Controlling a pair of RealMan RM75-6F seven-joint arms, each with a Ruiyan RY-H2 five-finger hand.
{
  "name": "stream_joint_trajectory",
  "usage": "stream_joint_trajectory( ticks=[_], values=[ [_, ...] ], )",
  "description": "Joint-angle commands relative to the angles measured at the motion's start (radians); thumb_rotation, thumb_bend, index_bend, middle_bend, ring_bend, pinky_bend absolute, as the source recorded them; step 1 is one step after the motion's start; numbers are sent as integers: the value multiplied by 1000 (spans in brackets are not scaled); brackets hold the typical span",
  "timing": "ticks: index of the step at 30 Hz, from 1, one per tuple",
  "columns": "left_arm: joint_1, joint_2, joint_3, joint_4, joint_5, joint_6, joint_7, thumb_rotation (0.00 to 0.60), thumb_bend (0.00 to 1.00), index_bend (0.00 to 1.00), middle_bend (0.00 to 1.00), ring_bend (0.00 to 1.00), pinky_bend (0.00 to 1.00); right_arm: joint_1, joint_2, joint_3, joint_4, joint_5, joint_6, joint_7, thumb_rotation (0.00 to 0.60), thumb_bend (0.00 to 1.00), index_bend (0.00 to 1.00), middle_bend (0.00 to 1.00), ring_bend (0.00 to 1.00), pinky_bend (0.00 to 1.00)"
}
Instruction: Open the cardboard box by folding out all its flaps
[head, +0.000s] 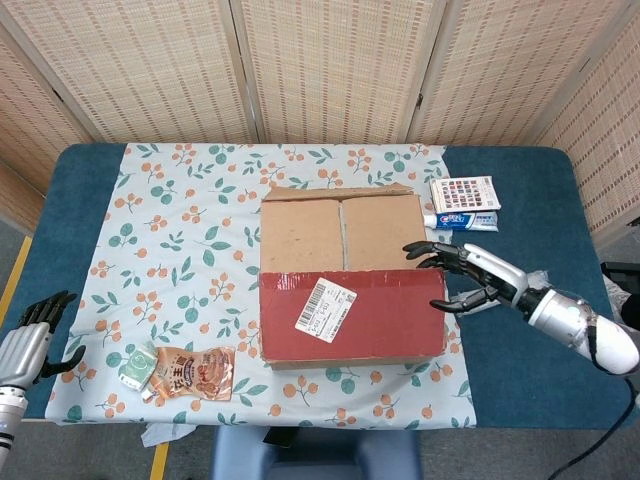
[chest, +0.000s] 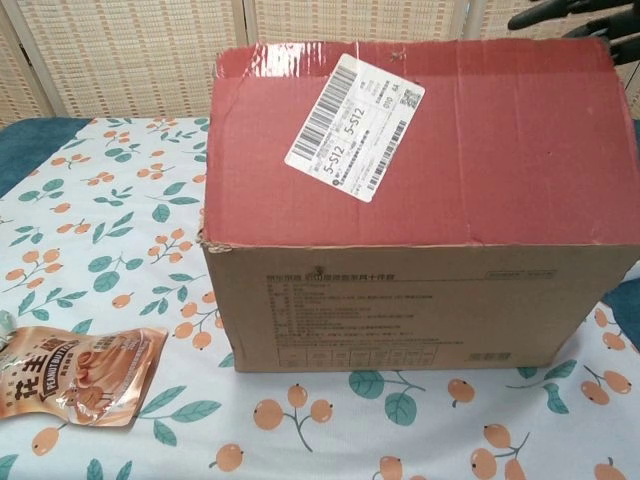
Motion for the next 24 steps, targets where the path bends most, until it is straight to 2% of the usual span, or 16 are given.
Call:
stream_joint_trajectory(
  ticks=[1, 6, 12, 15, 18, 21, 24],
  values=[
    [-1, -2, 0, -3, 0, 2, 8, 600, 419, 104, 82, 32, 0, -43, 95, -22, -100, -29, 80, -66, 600, 319, 230, 137, 256, 302],
    [0, -3, 1, -14, 3, 14, 34, 600, 420, 104, 82, 32, 0, -124, 232, -61, -244, -105, 194, -208, 600, 319, 209, 128, 248, 302],
    [3, -6, 10, -39, 24, 39, 85, 600, 420, 104, 82, 29, 0, -268, 314, -118, -334, -198, 342, -364, 600, 319, 194, 117, 238, 302],
    [-1, -5, 10, -45, 17, 30, 96, 600, 420, 104, 82, 27, 0, -344, 323, -152, -340, -262, 404, -430, 600, 319, 182, 113, 233, 302],
    [-2, -5, 11, -54, 16, 33, 114, 600, 420, 103, 82, 23, 0, -387, 311, -180, -315, -317, 403, -471, 600, 318, 154, 102, 212, 300],
    [-1, -6, 13, -61, 21, 38, 126, 600, 420, 102, 82, 22, 0, -409, 284, -190, -297, -330, 385, -502, 600, 319, 138, 91, 196, 284],
    [-2, -6, 15, -65, 24, 39, 128, 600, 420, 102, 82, 21, 0, -420, 257, -174, -292, -310, 374, -559, 600, 319, 138, 80, 178, 242]
  ],
)
